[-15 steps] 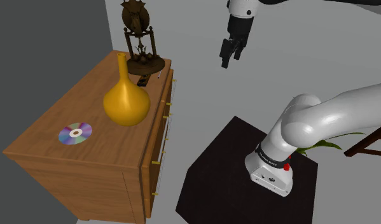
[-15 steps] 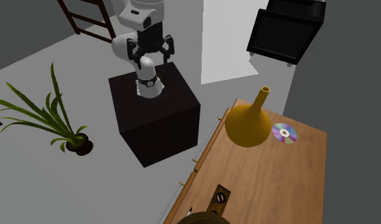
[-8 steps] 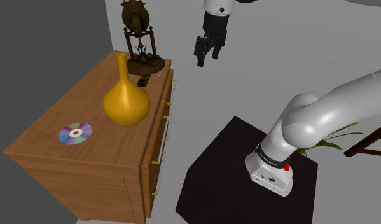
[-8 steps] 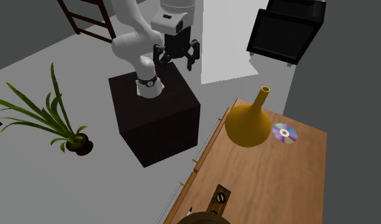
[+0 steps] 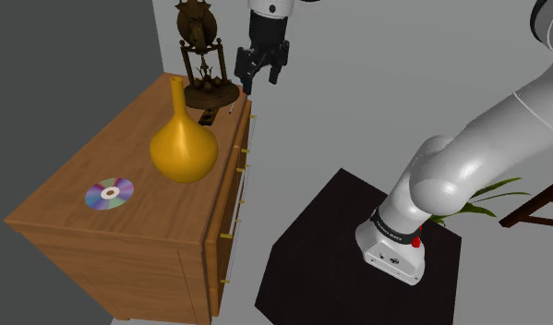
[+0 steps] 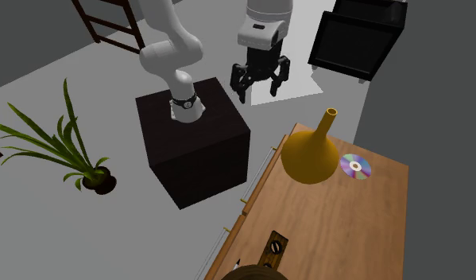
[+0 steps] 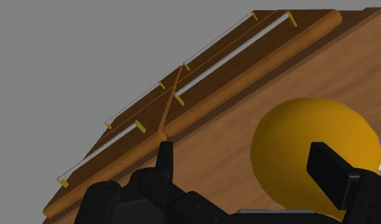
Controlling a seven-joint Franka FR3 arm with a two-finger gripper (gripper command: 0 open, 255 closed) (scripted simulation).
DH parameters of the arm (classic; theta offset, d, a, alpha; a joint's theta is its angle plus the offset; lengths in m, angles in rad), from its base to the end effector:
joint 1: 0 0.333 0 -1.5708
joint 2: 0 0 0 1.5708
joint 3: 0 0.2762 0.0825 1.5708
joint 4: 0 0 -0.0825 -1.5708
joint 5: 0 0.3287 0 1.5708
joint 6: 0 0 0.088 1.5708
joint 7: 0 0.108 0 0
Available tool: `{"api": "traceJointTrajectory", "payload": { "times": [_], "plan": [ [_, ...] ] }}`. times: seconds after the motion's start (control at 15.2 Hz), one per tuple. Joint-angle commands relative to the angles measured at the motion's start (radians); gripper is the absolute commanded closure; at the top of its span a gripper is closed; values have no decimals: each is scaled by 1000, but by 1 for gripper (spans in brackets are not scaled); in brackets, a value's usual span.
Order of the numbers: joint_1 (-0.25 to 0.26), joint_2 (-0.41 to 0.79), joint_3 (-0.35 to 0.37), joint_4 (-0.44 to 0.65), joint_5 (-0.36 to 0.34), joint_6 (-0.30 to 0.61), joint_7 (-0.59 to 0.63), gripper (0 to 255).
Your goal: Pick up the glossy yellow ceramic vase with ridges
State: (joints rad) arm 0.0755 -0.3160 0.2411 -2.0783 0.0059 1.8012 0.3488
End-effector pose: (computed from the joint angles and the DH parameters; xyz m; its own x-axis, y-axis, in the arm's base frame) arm 0.4006 0.1421 0.5309 0.9978 -0.0424 0.0519 -0.0452 -0.9975 0.0539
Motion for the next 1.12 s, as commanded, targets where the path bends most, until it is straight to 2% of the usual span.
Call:
{"api": "traceJointTrajectory", "payload": {
  "times": [0.0, 0.53, 0.86, 1.06],
  "plan": [
    [5, 53, 21, 47, -6, 21, 32, 0],
    [38, 311, 102, 322, -85, 53, 176, 0],
    [87, 493, 133, 549, -167, 31, 261, 0],
    [87, 492, 131, 520, -167, 59, 263, 0]
  ]
}}
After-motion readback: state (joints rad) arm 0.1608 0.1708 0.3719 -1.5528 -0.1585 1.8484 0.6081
